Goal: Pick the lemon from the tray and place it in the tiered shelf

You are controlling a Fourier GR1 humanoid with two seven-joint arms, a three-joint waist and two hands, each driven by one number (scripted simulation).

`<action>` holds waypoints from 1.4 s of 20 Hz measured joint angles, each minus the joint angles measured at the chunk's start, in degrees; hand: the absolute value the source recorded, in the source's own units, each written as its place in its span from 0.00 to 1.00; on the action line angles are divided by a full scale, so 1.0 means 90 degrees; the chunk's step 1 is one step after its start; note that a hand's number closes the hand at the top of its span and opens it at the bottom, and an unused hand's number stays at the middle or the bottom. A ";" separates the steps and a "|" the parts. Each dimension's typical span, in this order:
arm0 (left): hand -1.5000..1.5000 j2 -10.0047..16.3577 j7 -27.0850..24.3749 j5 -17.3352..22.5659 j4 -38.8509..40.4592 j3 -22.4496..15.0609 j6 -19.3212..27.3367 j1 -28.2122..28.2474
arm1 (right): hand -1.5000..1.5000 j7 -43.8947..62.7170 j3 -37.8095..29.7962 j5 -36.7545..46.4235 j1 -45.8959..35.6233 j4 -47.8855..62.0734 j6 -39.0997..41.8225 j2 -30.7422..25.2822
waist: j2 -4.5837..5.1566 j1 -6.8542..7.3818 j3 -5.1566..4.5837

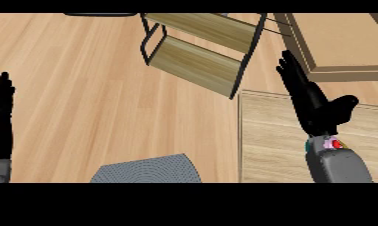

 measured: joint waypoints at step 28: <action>0.50 -0.1088 0.2002 0.1660 0.0009 -0.0531 -0.1602 0.0002 | 0.00 0.1296 -0.3790 0.0997 0.5345 -0.5029 0.1165 -0.3280 | 0.0121 -0.0260 0.0124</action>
